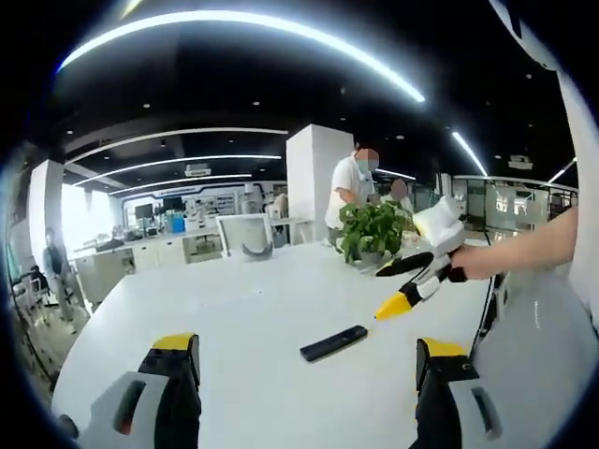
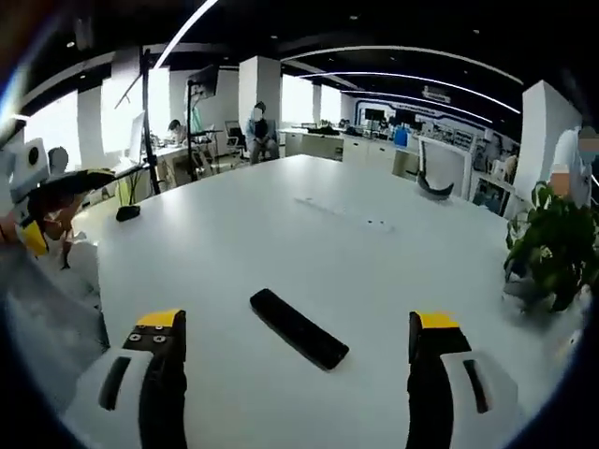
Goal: Press the specified remote control buttons in sequence, fully releasing each button before pressing the next.
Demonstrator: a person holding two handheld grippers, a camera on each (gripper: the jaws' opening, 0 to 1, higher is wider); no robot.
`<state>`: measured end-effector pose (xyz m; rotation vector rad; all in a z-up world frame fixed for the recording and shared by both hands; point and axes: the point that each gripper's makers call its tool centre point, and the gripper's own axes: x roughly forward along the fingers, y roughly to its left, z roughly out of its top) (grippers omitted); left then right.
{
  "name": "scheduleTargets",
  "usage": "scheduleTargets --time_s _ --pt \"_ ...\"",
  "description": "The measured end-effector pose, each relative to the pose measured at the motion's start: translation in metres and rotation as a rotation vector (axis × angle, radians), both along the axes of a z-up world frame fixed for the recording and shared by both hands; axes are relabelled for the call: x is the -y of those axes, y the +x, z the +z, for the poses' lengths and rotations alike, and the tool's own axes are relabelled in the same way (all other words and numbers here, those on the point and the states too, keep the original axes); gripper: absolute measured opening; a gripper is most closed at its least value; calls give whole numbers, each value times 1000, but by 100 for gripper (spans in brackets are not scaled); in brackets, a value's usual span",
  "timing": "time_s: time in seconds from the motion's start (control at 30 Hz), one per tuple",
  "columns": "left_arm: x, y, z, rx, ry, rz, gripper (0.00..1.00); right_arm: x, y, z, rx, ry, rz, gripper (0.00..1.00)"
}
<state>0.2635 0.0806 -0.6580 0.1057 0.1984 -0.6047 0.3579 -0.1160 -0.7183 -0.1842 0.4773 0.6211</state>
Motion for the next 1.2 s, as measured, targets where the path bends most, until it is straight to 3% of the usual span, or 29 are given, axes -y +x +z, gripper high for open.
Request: scheduleTargets --time_s 0.07,0.27,0.67,1.2 --pt "0 0 0 -1 0 1 100 2 -6 7 11 37 -15 100" --pt "0 0 0 -4 0 -1 100 16 -28 17 28 31 -46 100" --pt "0 0 0 -3 8 3 100 46 -59 46 80 100 -165 100" --pt "2 -1 -2 -9 17 -7 100 82 -97 56 121 96 -256 100"
